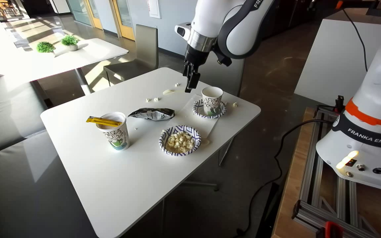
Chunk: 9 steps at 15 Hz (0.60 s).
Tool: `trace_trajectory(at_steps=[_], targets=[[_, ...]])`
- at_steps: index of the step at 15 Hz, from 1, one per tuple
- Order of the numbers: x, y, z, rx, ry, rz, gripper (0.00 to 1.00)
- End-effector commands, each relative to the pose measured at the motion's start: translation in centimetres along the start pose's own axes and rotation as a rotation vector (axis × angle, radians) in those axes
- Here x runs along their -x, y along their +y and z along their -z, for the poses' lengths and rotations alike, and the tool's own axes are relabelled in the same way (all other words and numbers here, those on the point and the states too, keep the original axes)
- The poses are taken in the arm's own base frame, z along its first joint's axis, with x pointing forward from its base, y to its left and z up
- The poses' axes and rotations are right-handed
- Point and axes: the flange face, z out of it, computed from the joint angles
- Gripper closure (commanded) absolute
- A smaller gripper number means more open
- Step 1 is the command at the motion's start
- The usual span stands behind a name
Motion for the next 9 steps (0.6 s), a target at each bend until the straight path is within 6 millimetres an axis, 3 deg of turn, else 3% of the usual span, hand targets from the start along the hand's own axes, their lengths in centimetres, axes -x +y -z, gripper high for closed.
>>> trace_trajectory(at_steps=[1, 6, 9], targets=[[-0.2, 0.1, -0.5, -0.002, 0.001, 0.021, 0.00], [1.7, 1.2, -2.7, 0.034, 0.051, 0.144, 0.00], [3.0, 1.0, -5.0, 0.034, 0.119, 0.171, 0.00]])
